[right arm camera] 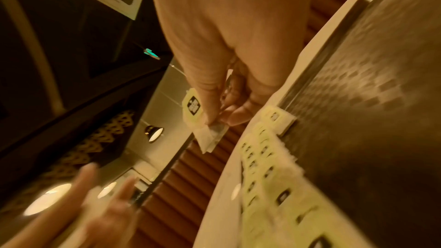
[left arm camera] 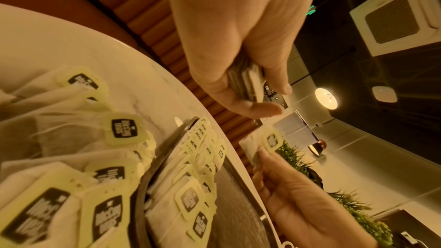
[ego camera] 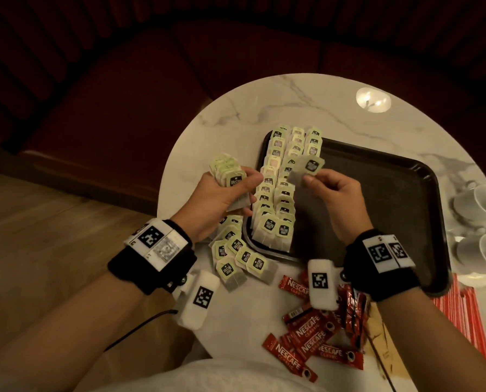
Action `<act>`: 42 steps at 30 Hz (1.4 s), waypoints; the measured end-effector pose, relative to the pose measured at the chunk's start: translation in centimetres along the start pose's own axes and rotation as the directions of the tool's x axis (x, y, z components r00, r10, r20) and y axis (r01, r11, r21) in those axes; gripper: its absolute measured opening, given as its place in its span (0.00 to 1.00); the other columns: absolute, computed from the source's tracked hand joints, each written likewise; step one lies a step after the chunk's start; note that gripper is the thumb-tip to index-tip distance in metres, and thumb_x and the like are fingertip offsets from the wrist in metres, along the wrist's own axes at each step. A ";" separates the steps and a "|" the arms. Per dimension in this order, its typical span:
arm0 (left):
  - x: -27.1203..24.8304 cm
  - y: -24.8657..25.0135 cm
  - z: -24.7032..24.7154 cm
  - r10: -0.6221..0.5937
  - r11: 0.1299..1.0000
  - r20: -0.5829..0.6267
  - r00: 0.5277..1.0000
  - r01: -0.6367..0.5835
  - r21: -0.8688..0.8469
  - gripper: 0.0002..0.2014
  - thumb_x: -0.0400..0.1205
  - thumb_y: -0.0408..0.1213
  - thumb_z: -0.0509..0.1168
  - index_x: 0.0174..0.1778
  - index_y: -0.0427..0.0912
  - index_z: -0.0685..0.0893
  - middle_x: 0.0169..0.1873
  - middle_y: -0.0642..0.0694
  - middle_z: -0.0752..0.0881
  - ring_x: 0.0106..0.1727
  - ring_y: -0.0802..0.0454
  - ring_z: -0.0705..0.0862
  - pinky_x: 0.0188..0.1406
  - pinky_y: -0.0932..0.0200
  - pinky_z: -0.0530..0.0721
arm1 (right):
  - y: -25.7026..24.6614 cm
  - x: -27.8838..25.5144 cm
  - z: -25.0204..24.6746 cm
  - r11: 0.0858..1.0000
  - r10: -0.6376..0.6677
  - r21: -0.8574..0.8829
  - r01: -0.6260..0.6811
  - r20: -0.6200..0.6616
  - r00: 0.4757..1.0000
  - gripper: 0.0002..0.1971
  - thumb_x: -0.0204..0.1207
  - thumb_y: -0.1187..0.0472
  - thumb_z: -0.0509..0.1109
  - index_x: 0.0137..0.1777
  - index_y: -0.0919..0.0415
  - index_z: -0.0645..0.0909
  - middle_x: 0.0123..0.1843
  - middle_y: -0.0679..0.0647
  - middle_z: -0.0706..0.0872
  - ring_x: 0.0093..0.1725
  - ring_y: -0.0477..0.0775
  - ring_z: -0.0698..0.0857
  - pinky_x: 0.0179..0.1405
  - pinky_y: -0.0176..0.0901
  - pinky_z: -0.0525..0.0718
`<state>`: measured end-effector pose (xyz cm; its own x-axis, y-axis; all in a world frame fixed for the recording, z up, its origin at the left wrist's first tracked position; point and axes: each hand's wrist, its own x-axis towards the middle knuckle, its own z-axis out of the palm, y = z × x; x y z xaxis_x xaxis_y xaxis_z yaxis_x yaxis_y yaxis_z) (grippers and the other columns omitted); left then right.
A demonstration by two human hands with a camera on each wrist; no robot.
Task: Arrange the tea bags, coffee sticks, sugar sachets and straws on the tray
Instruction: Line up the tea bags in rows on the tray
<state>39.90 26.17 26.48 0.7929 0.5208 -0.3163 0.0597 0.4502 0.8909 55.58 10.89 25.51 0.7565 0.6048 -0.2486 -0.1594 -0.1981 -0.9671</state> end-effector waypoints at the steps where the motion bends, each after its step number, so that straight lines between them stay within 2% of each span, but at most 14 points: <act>1: 0.0 -0.1 -0.1 -0.032 0.999 -0.009 0.999 0.032 -0.001 0.08 0.76 0.38 0.71 0.49 0.40 0.85 0.31 0.50 0.87 0.33 0.55 0.86 0.26 0.62 0.85 | 0.6 1.0 -0.7 0.999 0.009 -0.038 -0.010 -0.028 1.000 0.07 0.82 0.67 0.69 0.56 0.63 0.86 0.45 0.46 0.91 0.42 0.37 0.89 0.42 0.31 0.84; 4: 0.1 -0.6 -0.4 -0.092 0.995 -0.032 0.995 0.093 0.021 0.11 0.81 0.40 0.69 0.52 0.36 0.85 0.29 0.52 0.88 0.35 0.56 0.88 0.30 0.62 0.88 | 2.9 4.5 -2.8 0.990 0.048 -0.127 -0.062 -0.107 0.993 0.09 0.81 0.64 0.71 0.59 0.65 0.86 0.46 0.49 0.90 0.45 0.44 0.87 0.49 0.40 0.83; 7: 0.2 -0.8 -0.8 -0.113 0.993 -0.032 0.993 0.114 0.042 0.08 0.81 0.39 0.68 0.49 0.38 0.86 0.31 0.52 0.89 0.38 0.55 0.88 0.37 0.61 0.90 | 4.2 7.3 -4.0 0.959 0.080 -0.262 -0.105 -0.105 0.991 0.10 0.82 0.66 0.69 0.60 0.65 0.85 0.48 0.50 0.88 0.45 0.46 0.85 0.43 0.37 0.82; 10: 0.4 -1.0 -1.1 -0.129 0.990 -0.043 0.991 0.131 0.045 0.05 0.81 0.37 0.69 0.48 0.38 0.85 0.33 0.50 0.88 0.41 0.53 0.88 0.39 0.59 0.90 | 5.2 9.6 -4.7 0.932 0.084 -0.342 -0.118 -0.113 0.990 0.11 0.81 0.66 0.69 0.62 0.66 0.86 0.52 0.56 0.88 0.49 0.51 0.85 0.41 0.38 0.83; 14: 0.6 -1.3 -1.4 -0.138 0.989 -0.054 0.989 0.140 0.043 0.04 0.81 0.36 0.69 0.44 0.40 0.84 0.34 0.48 0.87 0.42 0.51 0.87 0.39 0.58 0.90 | 5.7 11.5 -4.6 0.912 0.105 -0.385 -0.143 -0.118 0.987 0.13 0.81 0.65 0.71 0.63 0.65 0.86 0.52 0.56 0.88 0.50 0.53 0.85 0.49 0.46 0.85; 17: 0.7 -1.5 -1.5 -0.140 0.989 -0.065 0.988 0.143 0.040 0.04 0.81 0.35 0.69 0.41 0.41 0.84 0.34 0.49 0.86 0.42 0.51 0.87 0.40 0.57 0.91 | 6.0 12.6 -4.4 0.905 0.110 -0.396 -0.153 -0.129 0.985 0.14 0.79 0.64 0.72 0.64 0.64 0.85 0.56 0.57 0.89 0.50 0.53 0.87 0.53 0.47 0.87; 19: 0.8 -1.7 -1.6 -0.148 0.988 -0.075 0.986 0.152 0.041 0.03 0.81 0.36 0.70 0.42 0.42 0.84 0.34 0.49 0.87 0.42 0.51 0.87 0.40 0.57 0.91 | 6.3 13.1 -4.4 0.902 0.121 -0.395 -0.172 -0.152 0.981 0.15 0.77 0.64 0.75 0.63 0.62 0.85 0.55 0.56 0.89 0.49 0.51 0.88 0.55 0.48 0.88; 22: 0.9 -1.8 -1.7 -0.155 0.986 -0.083 0.984 0.159 0.046 0.03 0.81 0.36 0.70 0.42 0.43 0.85 0.35 0.48 0.87 0.42 0.51 0.87 0.40 0.57 0.90 | 6.5 13.4 -4.3 0.899 0.128 -0.392 -0.194 -0.188 0.974 0.14 0.74 0.66 0.78 0.58 0.58 0.84 0.49 0.53 0.87 0.47 0.53 0.88 0.56 0.51 0.89; 26: 1.0 -1.7 -1.5 -0.160 0.985 -0.093 0.983 0.166 0.055 0.03 0.81 0.36 0.69 0.43 0.42 0.84 0.36 0.47 0.86 0.43 0.50 0.87 0.40 0.57 0.91 | 6.7 13.7 -4.4 0.878 0.171 -0.410 -0.246 -0.211 0.962 0.18 0.70 0.64 0.81 0.60 0.58 0.85 0.55 0.57 0.89 0.55 0.57 0.89 0.60 0.55 0.88; 29: 1.0 -1.8 -1.3 -0.165 0.983 -0.096 0.982 0.172 0.063 0.02 0.81 0.35 0.69 0.45 0.41 0.85 0.36 0.47 0.87 0.43 0.50 0.88 0.41 0.57 0.91 | 7.5 14.5 -4.6 0.863 0.180 -0.430 -0.264 -0.227 0.957 0.16 0.67 0.61 0.83 0.54 0.54 0.87 0.56 0.58 0.90 0.57 0.58 0.89 0.61 0.57 0.87; 30: 1.0 -1.8 -1.3 -0.169 0.982 -0.097 0.981 0.176 0.067 0.02 0.82 0.36 0.69 0.46 0.41 0.85 0.36 0.48 0.88 0.43 0.50 0.88 0.41 0.57 0.91 | 7.6 14.5 -4.5 0.864 0.181 -0.427 -0.266 -0.229 0.956 0.15 0.67 0.62 0.82 0.53 0.54 0.87 0.56 0.58 0.90 0.57 0.58 0.89 0.61 0.56 0.87; 34: 0.9 -1.8 -1.2 -0.178 0.979 -0.095 0.979 0.186 0.080 0.03 0.81 0.36 0.70 0.47 0.41 0.84 0.36 0.49 0.89 0.44 0.51 0.89 0.41 0.57 0.90 | 7.3 14.4 -4.2 0.871 0.180 -0.414 -0.265 -0.233 0.956 0.16 0.70 0.65 0.81 0.57 0.60 0.87 0.53 0.58 0.90 0.54 0.58 0.90 0.60 0.55 0.88; 37: 0.9 -1.7 -1.3 -0.179 0.979 -0.095 0.979 0.187 0.079 0.03 0.81 0.36 0.70 0.47 0.40 0.84 0.36 0.49 0.89 0.44 0.51 0.89 0.40 0.58 0.90 | 7.0 14.4 -4.1 0.864 0.177 -0.432 -0.260 -0.222 0.959 0.15 0.71 0.65 0.80 0.58 0.62 0.86 0.53 0.59 0.90 0.54 0.57 0.90 0.61 0.55 0.88; 42: 0.8 -1.3 -1.0 -0.180 0.983 -0.087 0.980 0.183 0.030 0.05 0.81 0.36 0.69 0.49 0.39 0.85 0.35 0.50 0.89 0.42 0.53 0.89 0.39 0.58 0.90 | 5.2 13.1 -4.0 0.853 0.134 -0.463 -0.242 -0.254 0.958 0.14 0.73 0.63 0.79 0.59 0.61 0.86 0.46 0.52 0.88 0.56 0.56 0.89 0.63 0.55 0.86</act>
<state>39.82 26.74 24.69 0.7137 0.4923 -0.4983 0.2220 0.5156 0.8275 67.21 14.70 17.44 0.8644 0.3570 -0.3541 -0.0254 -0.6724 -0.7398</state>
